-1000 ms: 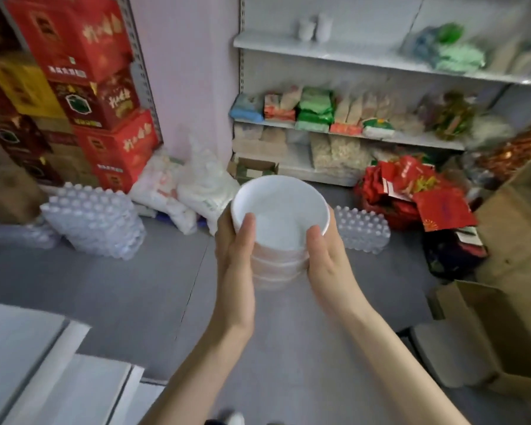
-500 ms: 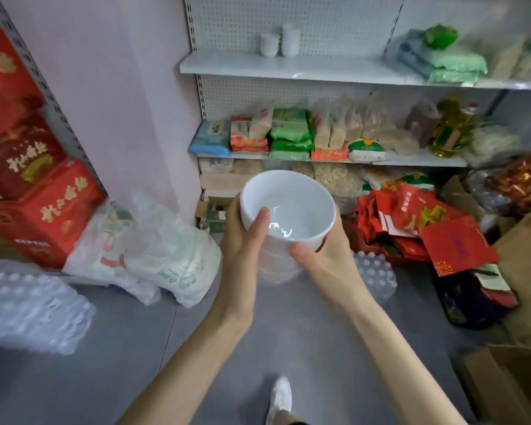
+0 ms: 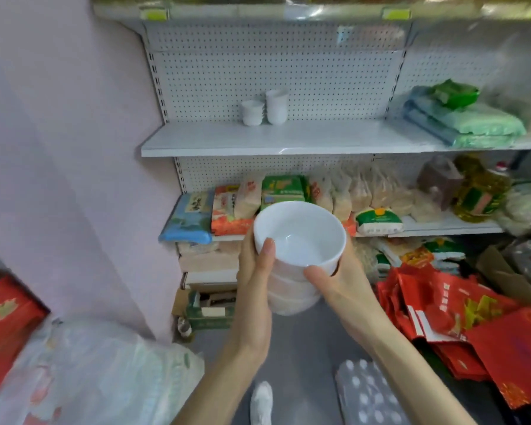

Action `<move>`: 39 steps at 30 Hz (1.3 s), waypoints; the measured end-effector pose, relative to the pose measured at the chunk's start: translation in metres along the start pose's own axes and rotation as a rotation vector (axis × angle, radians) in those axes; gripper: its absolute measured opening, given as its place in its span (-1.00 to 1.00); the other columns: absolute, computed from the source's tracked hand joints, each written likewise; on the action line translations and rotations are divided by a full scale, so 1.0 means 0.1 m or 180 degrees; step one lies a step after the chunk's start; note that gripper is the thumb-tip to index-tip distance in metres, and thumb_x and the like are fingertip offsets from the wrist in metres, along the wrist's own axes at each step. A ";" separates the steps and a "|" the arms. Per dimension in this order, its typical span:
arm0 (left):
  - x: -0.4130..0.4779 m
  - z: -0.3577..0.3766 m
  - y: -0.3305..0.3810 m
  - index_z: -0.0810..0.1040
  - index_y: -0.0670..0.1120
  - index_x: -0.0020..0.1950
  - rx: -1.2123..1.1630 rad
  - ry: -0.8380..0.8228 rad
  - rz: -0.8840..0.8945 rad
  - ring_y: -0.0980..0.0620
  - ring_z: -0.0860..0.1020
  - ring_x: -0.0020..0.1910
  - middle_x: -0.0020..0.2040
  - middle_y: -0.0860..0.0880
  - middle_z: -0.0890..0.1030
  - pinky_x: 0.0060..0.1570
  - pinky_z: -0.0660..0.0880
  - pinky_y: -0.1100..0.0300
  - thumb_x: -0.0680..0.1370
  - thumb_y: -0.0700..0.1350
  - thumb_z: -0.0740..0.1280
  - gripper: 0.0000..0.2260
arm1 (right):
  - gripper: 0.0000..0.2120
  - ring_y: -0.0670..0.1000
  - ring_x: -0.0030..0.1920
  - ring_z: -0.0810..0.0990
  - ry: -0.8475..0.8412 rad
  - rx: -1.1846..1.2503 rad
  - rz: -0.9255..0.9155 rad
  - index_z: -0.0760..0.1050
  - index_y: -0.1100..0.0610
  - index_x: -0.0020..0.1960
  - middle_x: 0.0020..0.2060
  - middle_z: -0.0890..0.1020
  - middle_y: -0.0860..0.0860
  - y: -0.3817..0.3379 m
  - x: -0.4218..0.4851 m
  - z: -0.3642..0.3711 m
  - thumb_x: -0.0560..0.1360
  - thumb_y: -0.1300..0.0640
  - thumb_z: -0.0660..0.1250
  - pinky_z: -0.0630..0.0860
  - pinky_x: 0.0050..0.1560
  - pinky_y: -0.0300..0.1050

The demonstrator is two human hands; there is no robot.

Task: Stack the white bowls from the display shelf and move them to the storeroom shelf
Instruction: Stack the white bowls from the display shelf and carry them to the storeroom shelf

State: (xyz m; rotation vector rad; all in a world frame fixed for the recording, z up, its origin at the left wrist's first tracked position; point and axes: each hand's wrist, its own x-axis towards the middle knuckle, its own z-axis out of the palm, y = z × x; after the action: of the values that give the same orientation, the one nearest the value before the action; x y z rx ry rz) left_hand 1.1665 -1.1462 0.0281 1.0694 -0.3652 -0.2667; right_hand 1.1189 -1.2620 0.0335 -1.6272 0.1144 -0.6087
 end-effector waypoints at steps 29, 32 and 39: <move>7.02 1.37 -2.18 0.40 -0.05 0.42 -0.0021 0.0054 -0.0126 -0.10 0.48 0.34 0.33 -0.13 0.53 0.38 0.32 -0.22 0.29 0.46 0.39 -0.13 | -0.19 -0.32 0.03 0.56 0.0010 -0.0183 0.0280 0.35 0.04 0.31 0.09 0.57 -0.15 2.29 6.79 -1.71 0.07 -0.07 0.42 0.47 -0.04 -0.42; 7.32 1.46 -2.35 0.40 -0.04 0.40 0.0078 0.0174 -0.0083 -0.12 0.47 0.34 0.32 -0.13 0.53 0.38 0.32 -0.25 0.33 0.44 0.36 -0.19 | -0.23 -0.29 0.06 0.55 -0.0088 -0.0211 0.0373 0.34 -0.04 0.27 0.10 0.56 -0.17 2.47 7.10 -1.84 0.08 -0.07 0.44 0.48 -0.02 -0.39; 7.69 1.50 -2.62 0.40 -0.04 0.40 0.0180 0.0306 -0.0046 -0.11 0.47 0.34 0.32 -0.12 0.53 0.39 0.31 -0.23 0.40 0.35 0.32 -0.30 | -0.24 -0.31 0.03 0.56 -0.0093 -0.0188 0.0458 0.33 0.03 0.27 0.08 0.56 -0.14 2.84 7.47 -1.98 0.10 -0.08 0.42 0.48 -0.02 -0.39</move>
State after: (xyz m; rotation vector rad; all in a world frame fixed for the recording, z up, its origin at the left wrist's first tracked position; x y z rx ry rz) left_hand 1.7935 -1.6827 -0.0158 1.1366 -0.2803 -0.2180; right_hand 1.7444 -1.7969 0.0061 -1.6682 0.2277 -0.4747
